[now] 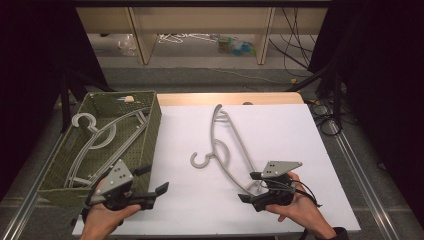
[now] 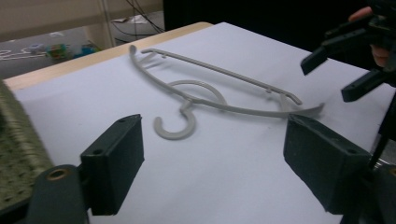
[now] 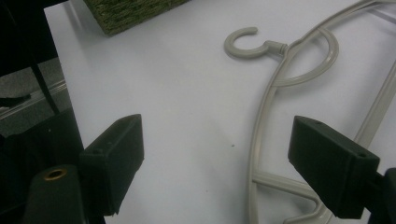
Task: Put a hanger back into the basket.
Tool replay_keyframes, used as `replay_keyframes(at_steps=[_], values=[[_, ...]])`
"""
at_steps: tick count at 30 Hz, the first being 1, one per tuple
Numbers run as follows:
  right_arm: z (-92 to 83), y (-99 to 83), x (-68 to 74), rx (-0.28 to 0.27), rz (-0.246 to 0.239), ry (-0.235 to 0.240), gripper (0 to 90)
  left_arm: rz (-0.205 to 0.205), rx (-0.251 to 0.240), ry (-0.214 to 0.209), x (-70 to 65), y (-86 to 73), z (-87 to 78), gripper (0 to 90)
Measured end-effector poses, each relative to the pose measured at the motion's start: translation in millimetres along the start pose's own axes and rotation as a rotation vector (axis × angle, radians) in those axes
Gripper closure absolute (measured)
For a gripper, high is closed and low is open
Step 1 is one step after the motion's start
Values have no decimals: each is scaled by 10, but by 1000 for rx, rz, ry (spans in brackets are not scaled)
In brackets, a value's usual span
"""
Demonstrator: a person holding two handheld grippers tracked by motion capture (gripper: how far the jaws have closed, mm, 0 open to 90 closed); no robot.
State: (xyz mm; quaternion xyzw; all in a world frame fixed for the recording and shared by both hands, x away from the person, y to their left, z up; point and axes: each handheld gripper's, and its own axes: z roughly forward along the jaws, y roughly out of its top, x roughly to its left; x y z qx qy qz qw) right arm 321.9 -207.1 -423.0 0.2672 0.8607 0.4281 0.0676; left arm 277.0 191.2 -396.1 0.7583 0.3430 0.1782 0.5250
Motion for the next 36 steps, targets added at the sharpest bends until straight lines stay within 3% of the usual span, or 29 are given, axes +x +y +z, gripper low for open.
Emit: replay_keyframes(at_steps=[2, 7, 11, 14, 21, 24, 30, 36], values=[[7, -2, 0, -2, 1, 0, 176, 7, 0, -29, -65, -88, 79, 169], [16, -3, 11, -2, -6, 9, 172, 3, 2, -52, -112, -207, 141, 162], [18, -4, 15, 0, -8, -1, 172, -2, -20, -51, -105, -243, 142, 159], [21, -2, 21, -1, -5, 2, 172, 29, -23, -47, -119, -279, 153, 159], [69, 4, -2, -9, -4, -28, 173, 24, -16, -49, -142, -333, 207, 159], [105, 5, -41, -14, -4, -62, 172, 20, -18, -47, -138, -342, 226, 161], [215, 33, -123, 4, 0, -96, 171, 19, -11, -47, -123, -346, 226, 161], [394, 93, -187, 61, 1, -122, 174, 17, 2, -54, -124, -360, 245, 162]])
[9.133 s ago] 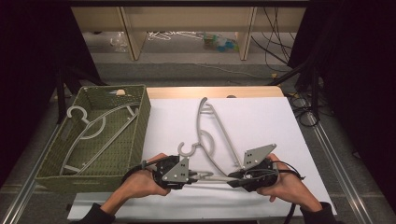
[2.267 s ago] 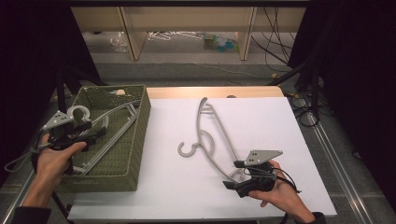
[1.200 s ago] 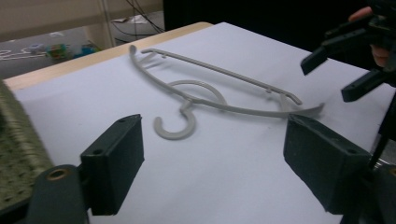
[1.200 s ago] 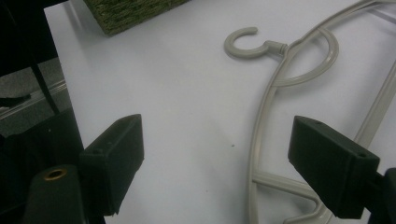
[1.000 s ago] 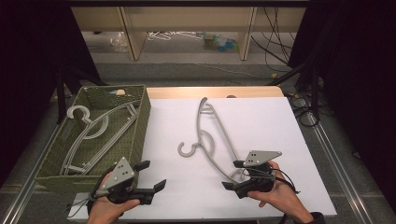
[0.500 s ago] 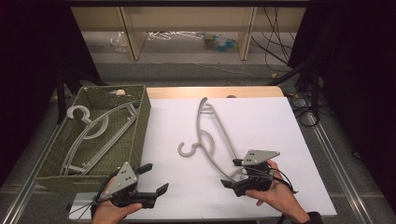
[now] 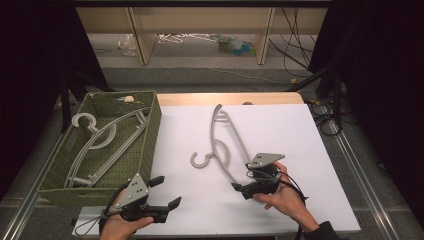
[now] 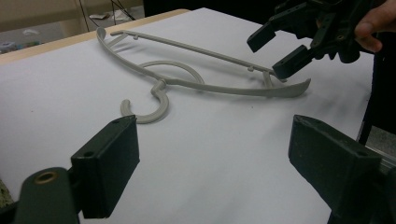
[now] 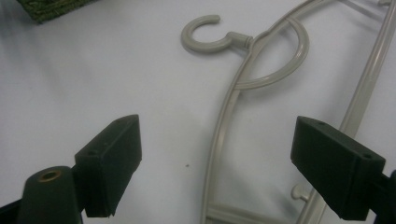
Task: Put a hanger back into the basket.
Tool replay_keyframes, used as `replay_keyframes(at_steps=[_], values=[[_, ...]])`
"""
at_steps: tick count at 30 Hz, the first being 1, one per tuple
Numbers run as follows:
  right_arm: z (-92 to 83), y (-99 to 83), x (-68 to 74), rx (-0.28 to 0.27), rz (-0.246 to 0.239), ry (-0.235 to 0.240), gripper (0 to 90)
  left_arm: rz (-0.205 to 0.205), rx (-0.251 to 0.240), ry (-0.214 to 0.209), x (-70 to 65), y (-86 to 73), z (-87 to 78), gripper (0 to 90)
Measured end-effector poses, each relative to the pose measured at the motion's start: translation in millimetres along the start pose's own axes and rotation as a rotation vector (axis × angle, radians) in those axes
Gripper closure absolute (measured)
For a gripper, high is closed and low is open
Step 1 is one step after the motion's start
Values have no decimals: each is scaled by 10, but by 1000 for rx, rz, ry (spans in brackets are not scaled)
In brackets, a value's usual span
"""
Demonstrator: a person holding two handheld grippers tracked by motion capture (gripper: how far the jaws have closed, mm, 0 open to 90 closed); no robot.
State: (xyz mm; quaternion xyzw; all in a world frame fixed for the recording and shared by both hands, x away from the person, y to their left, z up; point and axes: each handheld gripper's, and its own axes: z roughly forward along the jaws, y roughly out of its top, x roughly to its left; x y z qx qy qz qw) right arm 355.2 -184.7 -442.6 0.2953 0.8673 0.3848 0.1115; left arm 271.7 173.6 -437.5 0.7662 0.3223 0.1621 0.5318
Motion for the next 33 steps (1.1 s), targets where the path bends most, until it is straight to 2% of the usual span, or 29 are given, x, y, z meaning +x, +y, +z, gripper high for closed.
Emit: replay_keyframes(at_steps=[2, 3, 4, 6, 8, 11, 12, 13, 14, 15, 17, 20, 24, 25, 29, 32, 33], values=[[42, 15, -2, -1, -3, -9, 179, 0, 0, -1, 1, -3, 3, 162], [83, 42, -6, 25, -5, -4, 187, 1, 5, 0, 2, -3, 2, 163], [130, 50, -3, 18, -9, -15, 194, -1, 1, -1, 5, -7, 9, 163], [254, 111, -21, 72, -15, -13, 246, -4, 3, 1, 4, -7, 4, 163], [301, 132, -32, 80, -23, -17, 271, -5, 2, 1, 6, -6, 2, 164], [431, 184, -47, 109, -3, -16, 347, -4, 2, -1, 7, -7, 3, 165], [451, 198, -64, 126, -10, -10, 357, -3, 2, -1, 7, -7, 3, 165], [487, 217, -61, 147, 19, -13, 379, -3, 2, -2, 8, -7, 3, 165], [533, 223, -70, 153, 15, -18, 411, -3, 2, -1, 7, -7, 3, 165], [566, 235, -85, 183, 23, -11, 421, -3, 0, -2, 7, -6, 2, 165], [586, 236, -86, 183, 23, -15, 433, -8, -9, -8, 11, -10, 9, 166], [632, 250, -105, 203, 17, 0, 464, -3, 3, 0, 11, -9, 1, 167], [678, 279, -115, 230, 25, -5, 494, 0, 6, 0, 14, -11, 4, 168], [711, 291, -130, 231, 27, 6, 546, 0, 6, 0, 15, -12, 3, 168], [753, 295, -129, 260, 32, 14, 576, 3, 9, 3, 24, -13, 0, 168], [775, 335, -130, 291, 3, -6, 666, 2, 9, 5, 29, -16, 1, 171], [775, 335, -130, 291, 3, -6, 666, 2, 9, 5, 29, -16, 1, 171]])
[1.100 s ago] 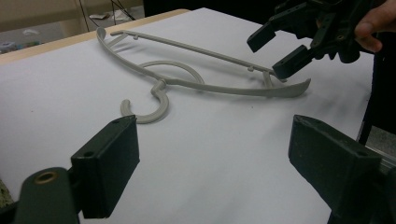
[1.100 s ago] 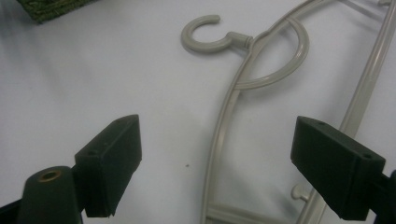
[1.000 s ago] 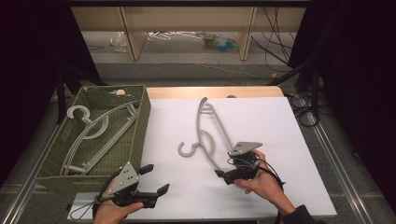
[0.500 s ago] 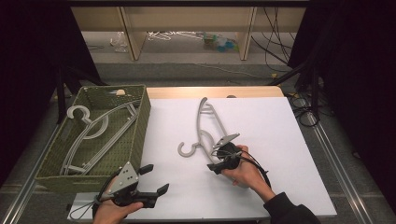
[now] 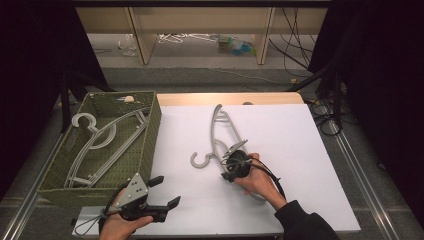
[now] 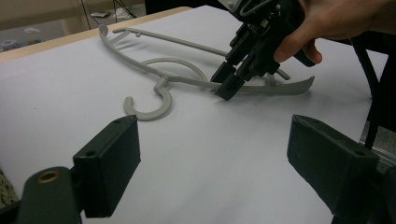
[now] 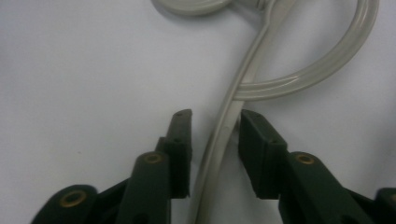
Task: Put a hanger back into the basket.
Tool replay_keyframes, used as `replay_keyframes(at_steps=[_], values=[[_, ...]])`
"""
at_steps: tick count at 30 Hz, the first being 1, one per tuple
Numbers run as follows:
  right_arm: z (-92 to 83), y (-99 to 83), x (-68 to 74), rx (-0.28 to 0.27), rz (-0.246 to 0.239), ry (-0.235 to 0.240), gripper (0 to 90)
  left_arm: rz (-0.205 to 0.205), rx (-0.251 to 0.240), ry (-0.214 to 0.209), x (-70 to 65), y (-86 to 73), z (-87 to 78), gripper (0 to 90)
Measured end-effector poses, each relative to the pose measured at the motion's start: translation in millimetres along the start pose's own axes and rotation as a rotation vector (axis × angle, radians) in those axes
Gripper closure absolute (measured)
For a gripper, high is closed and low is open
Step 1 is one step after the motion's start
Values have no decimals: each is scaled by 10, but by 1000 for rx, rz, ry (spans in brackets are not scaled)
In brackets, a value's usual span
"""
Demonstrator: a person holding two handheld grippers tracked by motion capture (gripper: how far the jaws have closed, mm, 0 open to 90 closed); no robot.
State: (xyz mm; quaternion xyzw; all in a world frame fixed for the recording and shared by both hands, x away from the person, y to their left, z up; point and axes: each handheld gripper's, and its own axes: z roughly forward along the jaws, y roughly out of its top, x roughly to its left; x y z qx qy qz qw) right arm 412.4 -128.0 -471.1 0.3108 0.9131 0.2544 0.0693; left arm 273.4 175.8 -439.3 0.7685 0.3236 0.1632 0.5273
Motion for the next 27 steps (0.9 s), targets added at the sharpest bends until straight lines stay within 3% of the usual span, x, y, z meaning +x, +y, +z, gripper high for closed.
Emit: replay_keyframes(at_steps=[1, 6, 8, 22, 27], values=[[3, 11, -7, 6, -15, -7, 674, 0, 0, 1, 0, 0, 0, 171], [13, 47, -3, 28, 11, -15, 699, 15, 8, 2, 5, -1, -3, 173], [13, 49, -3, 29, 13, -15, 705, 2, 0, 2, 3, -8, 7, 173], [-70, 9, -90, 34, 41, -20, 817, 24, 6, 8, 4, -4, 1, 177], [-149, -7, -105, 32, -14, -8, 819, 25, 15, 10, -1, -5, -2, 179]])
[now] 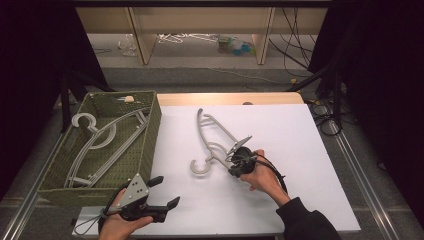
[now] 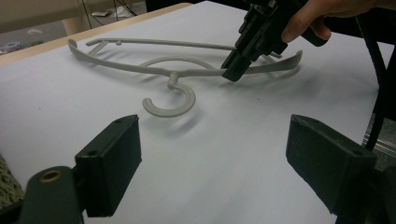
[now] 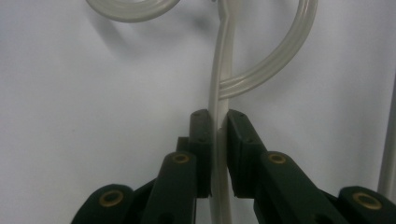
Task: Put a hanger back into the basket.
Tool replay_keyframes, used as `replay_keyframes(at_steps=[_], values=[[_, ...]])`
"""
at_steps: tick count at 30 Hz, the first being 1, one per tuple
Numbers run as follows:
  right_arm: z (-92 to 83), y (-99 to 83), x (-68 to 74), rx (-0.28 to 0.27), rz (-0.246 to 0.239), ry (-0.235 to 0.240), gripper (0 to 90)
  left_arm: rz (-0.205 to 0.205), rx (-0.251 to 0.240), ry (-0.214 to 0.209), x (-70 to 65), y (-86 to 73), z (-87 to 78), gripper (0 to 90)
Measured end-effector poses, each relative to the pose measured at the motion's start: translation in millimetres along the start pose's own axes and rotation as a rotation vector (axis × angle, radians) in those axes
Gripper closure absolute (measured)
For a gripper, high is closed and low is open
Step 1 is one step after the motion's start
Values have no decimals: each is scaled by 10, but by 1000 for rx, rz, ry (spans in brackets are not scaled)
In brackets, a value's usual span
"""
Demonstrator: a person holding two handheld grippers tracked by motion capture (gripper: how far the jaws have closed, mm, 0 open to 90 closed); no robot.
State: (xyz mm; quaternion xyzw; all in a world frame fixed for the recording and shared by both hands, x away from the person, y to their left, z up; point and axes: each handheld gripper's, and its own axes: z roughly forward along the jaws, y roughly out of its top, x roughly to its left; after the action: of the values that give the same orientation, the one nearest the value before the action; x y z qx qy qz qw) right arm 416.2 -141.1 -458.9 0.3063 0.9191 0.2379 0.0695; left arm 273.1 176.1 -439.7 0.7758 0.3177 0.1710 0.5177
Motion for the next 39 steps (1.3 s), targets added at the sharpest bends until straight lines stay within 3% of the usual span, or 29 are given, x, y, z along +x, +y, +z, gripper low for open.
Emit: replay_keyframes(at_steps=[6, 9, 16, 18, 23, 25, 26, 32, 33, 36, 38, 39], values=[[-187, 27, 51, -32, -68, 25, 821, 20, 10, 4, -3, -1, 17, 186], [-362, -21, 77, -59, -111, 67, 821, 31, 15, 12, 2, -9, 23, 197], [-533, -139, 77, -98, -148, 133, 823, 48, 15, 14, -3, -12, 59, 202], [-583, -178, 77, -107, -152, 150, 823, 82, 24, 23, 10, 0, 73, 206], [-673, -281, 87, -118, -170, 188, 824, 89, 40, 21, 23, 60, 146, 213], [-698, -327, 103, -121, -187, 195, 824, 122, 51, 18, 29, 106, 172, 214], [-708, -345, 113, -120, -191, 201, 824, 105, 58, 23, 11, 118, 186, 215], [-765, -431, 188, -128, -227, 241, 824, 176, 97, 22, -1, 220, 373, 225], [-770, -440, 199, -125, -225, 248, 824, 191, 121, 14, 2, 239, 397, 228], [-768, -463, 221, -125, -236, 253, 824, 201, 124, 6, -19, 267, 455, 253], [-777, -480, 238, -122, -241, 261, 824, 228, 135, 2, -37, 297, 501, 253], [-777, -488, 243, -122, -248, 273, 824, 265, 155, -8, -38, 318, 528, 255]])
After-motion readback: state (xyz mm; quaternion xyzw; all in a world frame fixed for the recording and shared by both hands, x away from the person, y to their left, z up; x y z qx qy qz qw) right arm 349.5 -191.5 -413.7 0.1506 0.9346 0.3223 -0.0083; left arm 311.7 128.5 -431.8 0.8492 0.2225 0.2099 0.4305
